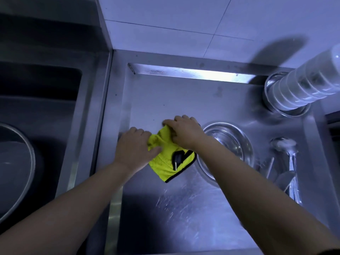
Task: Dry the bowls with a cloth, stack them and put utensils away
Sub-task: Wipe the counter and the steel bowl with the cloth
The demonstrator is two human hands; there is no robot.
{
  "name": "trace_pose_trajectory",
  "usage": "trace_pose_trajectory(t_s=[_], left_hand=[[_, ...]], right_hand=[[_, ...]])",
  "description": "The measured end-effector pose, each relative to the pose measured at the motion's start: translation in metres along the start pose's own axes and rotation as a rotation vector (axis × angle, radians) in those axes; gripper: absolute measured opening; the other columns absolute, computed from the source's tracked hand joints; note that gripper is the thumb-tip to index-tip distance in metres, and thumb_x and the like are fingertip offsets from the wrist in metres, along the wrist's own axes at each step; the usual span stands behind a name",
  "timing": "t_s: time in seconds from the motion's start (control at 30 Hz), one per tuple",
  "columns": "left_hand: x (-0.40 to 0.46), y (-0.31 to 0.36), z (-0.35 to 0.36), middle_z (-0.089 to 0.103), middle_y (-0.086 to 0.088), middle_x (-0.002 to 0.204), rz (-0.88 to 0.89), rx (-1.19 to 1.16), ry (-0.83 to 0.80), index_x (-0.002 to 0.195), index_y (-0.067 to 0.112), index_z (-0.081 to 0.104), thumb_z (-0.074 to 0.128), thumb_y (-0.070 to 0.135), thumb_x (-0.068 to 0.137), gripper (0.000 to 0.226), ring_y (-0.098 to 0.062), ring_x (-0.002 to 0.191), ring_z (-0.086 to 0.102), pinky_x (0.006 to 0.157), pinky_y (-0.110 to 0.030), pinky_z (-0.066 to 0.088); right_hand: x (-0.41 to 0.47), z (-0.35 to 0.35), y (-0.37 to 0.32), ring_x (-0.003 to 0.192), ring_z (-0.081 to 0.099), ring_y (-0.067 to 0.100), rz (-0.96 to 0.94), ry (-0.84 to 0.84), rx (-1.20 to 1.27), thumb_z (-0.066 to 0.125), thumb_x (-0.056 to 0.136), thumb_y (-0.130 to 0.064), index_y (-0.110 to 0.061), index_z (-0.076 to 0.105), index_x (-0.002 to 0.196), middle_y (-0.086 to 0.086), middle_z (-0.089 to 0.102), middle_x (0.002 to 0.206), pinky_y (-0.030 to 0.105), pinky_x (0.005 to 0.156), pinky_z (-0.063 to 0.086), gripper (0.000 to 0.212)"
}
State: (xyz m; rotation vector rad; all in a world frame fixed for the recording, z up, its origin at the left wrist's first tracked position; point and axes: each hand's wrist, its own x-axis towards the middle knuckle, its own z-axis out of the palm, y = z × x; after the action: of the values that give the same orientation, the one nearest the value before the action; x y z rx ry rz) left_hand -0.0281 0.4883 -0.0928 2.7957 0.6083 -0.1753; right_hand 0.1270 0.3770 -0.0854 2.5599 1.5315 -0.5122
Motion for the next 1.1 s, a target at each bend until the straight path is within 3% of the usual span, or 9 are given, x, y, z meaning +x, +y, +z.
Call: trace_pose_trajectory(t_s=[0.1, 0.23, 0.33, 0.43, 0.57, 0.67, 0.77, 1.0, 1.1], left_hand=[[0.008, 0.02, -0.009, 0.061, -0.005, 0.09, -0.212, -0.191, -0.063, 0.079, 0.017, 0.052, 0.058, 0.044, 0.083, 0.028, -0.025, 0.098, 0.054, 0.063, -0.033, 0.033], [0.015, 0.022, -0.033, 0.064, -0.001, 0.092, -0.145, -0.271, 0.163, 0.089, 0.018, 0.063, 0.059, 0.022, 0.083, 0.009, -0.025, 0.095, 0.055, 0.061, -0.032, 0.034], [0.032, 0.017, -0.054, 0.065, -0.004, 0.092, 0.006, -0.423, 0.451, 0.092, 0.016, 0.066, 0.055, 0.008, 0.074, 0.022, -0.024, 0.089, 0.053, 0.071, -0.033, 0.039], [0.045, 0.004, -0.068, 0.065, -0.01, 0.098, 0.101, -0.459, 0.542, 0.099, 0.009, 0.067, 0.038, 0.002, 0.067, 0.043, -0.022, 0.093, 0.048, 0.08, -0.031, 0.039], [0.046, -0.029, -0.052, 0.064, -0.015, 0.11, -0.006, -0.33, 0.444, 0.112, 0.005, 0.064, 0.035, -0.003, 0.062, 0.058, -0.029, 0.103, 0.049, 0.089, -0.032, 0.035], [0.053, -0.053, -0.023, 0.062, -0.021, 0.117, -0.017, -0.123, 0.269, 0.116, 0.0, 0.062, 0.041, -0.002, 0.071, 0.049, -0.039, 0.108, 0.057, 0.097, -0.039, 0.041], [0.063, -0.065, 0.001, 0.057, -0.024, 0.126, 0.031, 0.02, 0.147, 0.122, -0.005, 0.057, 0.043, 0.004, 0.079, 0.046, -0.04, 0.121, 0.051, 0.106, -0.046, 0.036], [0.067, -0.069, 0.016, 0.057, -0.024, 0.126, 0.031, 0.046, 0.15, 0.125, -0.008, 0.054, 0.031, 0.009, 0.086, 0.048, -0.038, 0.122, 0.051, 0.111, -0.043, 0.023], [0.068, -0.067, 0.016, 0.058, -0.023, 0.124, 0.04, 0.051, 0.193, 0.121, -0.008, 0.056, 0.035, 0.008, 0.087, 0.044, -0.037, 0.12, 0.052, 0.11, -0.043, 0.026]], right_hand=[[-0.015, -0.006, 0.006, 0.104, 0.048, 0.024, 0.106, -0.011, -0.058, 0.058, 0.077, -0.03, -0.022, 0.058, 0.11, 0.001, 0.063, 0.102, 0.034, 0.084, 0.028, 0.033], [-0.042, -0.019, 0.021, 0.096, 0.052, 0.025, 0.3, 0.211, 0.275, 0.067, 0.07, -0.026, -0.018, 0.063, 0.091, 0.001, 0.063, 0.092, 0.031, 0.077, 0.035, 0.022], [-0.054, -0.042, 0.016, 0.07, 0.056, 0.03, 0.412, 0.525, 0.542, 0.068, 0.07, -0.014, -0.016, 0.054, 0.08, 0.003, 0.062, 0.073, 0.034, 0.057, 0.04, 0.017], [-0.06, -0.046, -0.001, 0.065, 0.055, 0.032, 0.256, 0.803, 0.334, 0.068, 0.064, -0.015, -0.011, 0.057, 0.078, 0.006, 0.059, 0.073, 0.033, 0.049, 0.042, 0.019], [-0.053, -0.011, -0.025, 0.074, 0.056, 0.025, -0.024, 0.593, 0.235, 0.06, 0.073, -0.042, -0.017, 0.063, 0.081, 0.002, 0.061, 0.078, 0.033, 0.06, 0.041, 0.027], [-0.018, 0.015, -0.029, 0.1, 0.059, 0.029, -0.11, 0.486, 0.194, 0.054, 0.081, -0.036, -0.014, 0.068, 0.1, 0.008, 0.066, 0.107, 0.04, 0.081, 0.052, 0.033], [0.03, 0.03, -0.036, 0.14, 0.029, 0.036, -0.068, 0.265, 0.027, 0.036, 0.088, -0.044, -0.017, 0.044, 0.141, 0.01, 0.038, 0.149, 0.053, 0.113, 0.024, 0.06], [0.143, -0.001, -0.03, 0.147, 0.003, 0.024, 0.026, 0.202, -0.044, 0.01, 0.091, -0.046, -0.013, 0.009, 0.152, 0.005, 0.01, 0.16, 0.048, 0.118, -0.002, 0.069], [0.162, -0.011, -0.015, 0.147, 0.0, 0.019, -0.026, 0.213, -0.078, 0.009, 0.089, -0.049, -0.014, 0.01, 0.152, 0.001, 0.008, 0.16, 0.043, 0.118, -0.007, 0.072]])
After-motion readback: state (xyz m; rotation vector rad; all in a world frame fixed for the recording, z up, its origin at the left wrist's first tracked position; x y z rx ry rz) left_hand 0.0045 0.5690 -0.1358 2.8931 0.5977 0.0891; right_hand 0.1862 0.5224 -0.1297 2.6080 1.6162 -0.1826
